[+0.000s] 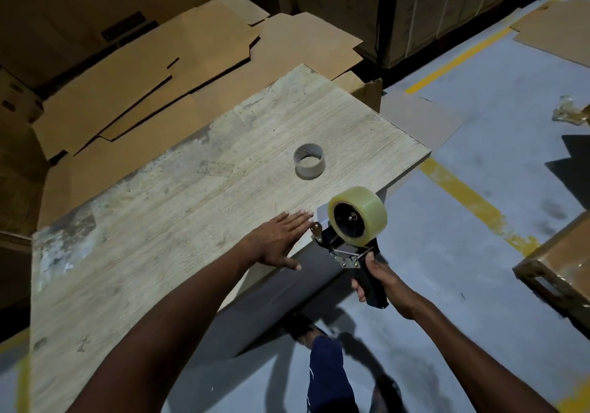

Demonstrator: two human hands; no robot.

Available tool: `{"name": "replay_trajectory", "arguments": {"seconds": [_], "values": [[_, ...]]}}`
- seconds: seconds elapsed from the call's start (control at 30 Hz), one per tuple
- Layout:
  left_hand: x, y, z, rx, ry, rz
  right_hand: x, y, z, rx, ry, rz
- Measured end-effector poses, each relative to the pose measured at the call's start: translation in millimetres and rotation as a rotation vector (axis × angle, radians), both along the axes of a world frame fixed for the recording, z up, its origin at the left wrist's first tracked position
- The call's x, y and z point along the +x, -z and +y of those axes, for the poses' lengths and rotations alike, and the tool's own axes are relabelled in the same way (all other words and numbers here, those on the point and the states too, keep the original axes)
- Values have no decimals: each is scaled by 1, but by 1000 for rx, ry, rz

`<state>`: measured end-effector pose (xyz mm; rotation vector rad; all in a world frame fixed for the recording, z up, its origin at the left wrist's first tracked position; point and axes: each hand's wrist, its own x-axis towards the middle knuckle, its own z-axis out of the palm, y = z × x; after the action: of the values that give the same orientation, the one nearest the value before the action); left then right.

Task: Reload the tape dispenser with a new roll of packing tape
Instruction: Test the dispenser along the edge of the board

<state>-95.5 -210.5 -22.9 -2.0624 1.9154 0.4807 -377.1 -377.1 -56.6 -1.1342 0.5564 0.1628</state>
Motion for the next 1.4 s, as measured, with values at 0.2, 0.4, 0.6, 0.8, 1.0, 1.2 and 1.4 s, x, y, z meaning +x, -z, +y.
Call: {"name": "replay_trajectory", "arguments": {"seconds": [0.2,0.4,0.6,0.8,1.0,1.2,1.4], "values": [[-20,-13,-7,112,-78,-93,-1,-15,1,-74,22,29],[-21,-14,-7,150,-97,-111,-11,-33,8,-355,11,-3],[-20,-11,-6,112,-134,-46,-48,-21,8,-362,41,38],[-23,-13,-7,125,-171,-8,-60,-2,10,-408,41,69],[-19,-15,-10,170,-178,34,-42,23,16,-541,17,81],[-1,-25,-19,290,-165,132,-20,32,26,-564,72,72],[4,-21,-16,284,-134,129,-13,47,37,-350,193,14]]}}
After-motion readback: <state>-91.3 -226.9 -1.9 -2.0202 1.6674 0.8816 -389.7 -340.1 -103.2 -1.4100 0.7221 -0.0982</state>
